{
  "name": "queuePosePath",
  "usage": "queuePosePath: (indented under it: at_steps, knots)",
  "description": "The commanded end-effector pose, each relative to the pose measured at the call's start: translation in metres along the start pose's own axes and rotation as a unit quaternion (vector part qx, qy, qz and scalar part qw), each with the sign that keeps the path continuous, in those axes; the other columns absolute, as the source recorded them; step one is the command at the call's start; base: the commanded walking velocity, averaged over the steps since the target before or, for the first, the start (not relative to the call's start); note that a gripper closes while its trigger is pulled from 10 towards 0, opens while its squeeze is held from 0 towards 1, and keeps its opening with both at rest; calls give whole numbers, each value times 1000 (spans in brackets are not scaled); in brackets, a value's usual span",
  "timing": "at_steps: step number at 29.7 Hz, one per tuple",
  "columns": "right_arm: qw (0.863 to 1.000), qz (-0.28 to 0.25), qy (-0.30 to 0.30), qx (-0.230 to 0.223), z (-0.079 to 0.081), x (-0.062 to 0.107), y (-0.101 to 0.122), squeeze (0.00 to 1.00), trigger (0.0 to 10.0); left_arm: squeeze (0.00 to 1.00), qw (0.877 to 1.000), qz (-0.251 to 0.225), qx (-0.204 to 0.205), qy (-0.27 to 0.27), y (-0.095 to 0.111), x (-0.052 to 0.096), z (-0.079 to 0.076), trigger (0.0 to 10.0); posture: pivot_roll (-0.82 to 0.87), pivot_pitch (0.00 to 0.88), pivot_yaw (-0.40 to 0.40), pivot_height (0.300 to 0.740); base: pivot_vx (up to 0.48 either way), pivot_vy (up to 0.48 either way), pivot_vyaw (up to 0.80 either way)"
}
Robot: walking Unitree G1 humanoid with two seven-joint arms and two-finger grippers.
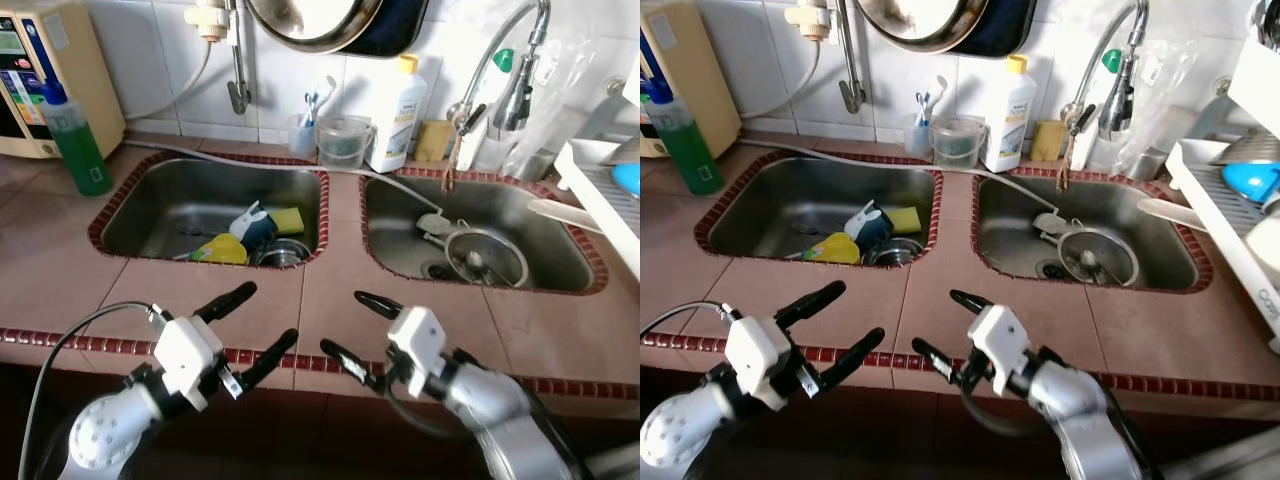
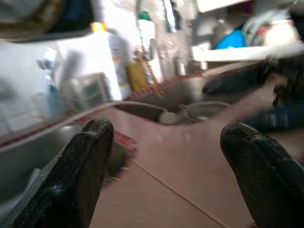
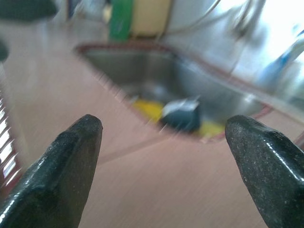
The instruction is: Kitchen organization
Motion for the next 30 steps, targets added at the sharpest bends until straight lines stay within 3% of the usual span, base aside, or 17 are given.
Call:
queuePosePath:
  at_steps: [1, 8, 12, 18, 22, 26, 30]
  knots:
    - [999, 3, -29, -18, -5, 6, -6, 0, 10000, 0, 1000, -7, 9, 13, 0, -3, 2, 10000, -91, 0, -40, 740, 0, 0, 0]
    - [999, -6, -31, -21, -10, 4, -6, 0, 10000, 0, 1000, -20, 13, 8, 1, -9, 7, 10000, -96, 0, -25, 740, 0, 0, 0]
    - [998, 2, 57, -7, 18, 2, -9, 0, 10000, 0, 997, -20, -16, -76, 0, 3, -15, 10000, -98, 0, -20, 740, 0, 0, 0]
    - [992, 17, 124, -2, 41, 4, -17, 0, 10000, 0, 992, -14, -27, -119, 0, 13, -30, 10000, -91, 0, -21, 740, 0, 0, 0]
    - [984, 31, 177, -6, 57, 9, -23, 0, 10000, 0, 992, -11, -18, -124, -2, 20, -35, 10000, -84, 0, -26, 740, 0, 0, 0]
    - [966, 59, 252, -22, 72, 20, -30, 0, 10000, 0, 984, -4, -49, -173, -6, 35, -46, 10000, -71, 0, -40, 740, 0, 0, 0]
    - [955, 74, 288, -21, 76, 26, -32, 0, 10000, 0, 981, 6, -47, -187, -10, 40, -51, 10000, -68, 3, -49, 740, 0, 0, 0]
Point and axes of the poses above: a point about 5 cm out from each wrist's last joint towards the gripper, its own x axis pointing back from the gripper into the wrist, its own y axis along the axis of the wrist's last joint, z = x × y, the point moved 1 cm from there along -x, pointing out of the wrist towards the gripper, and after that the axes turned 2 degrees about -x, right-handed, at the moved point
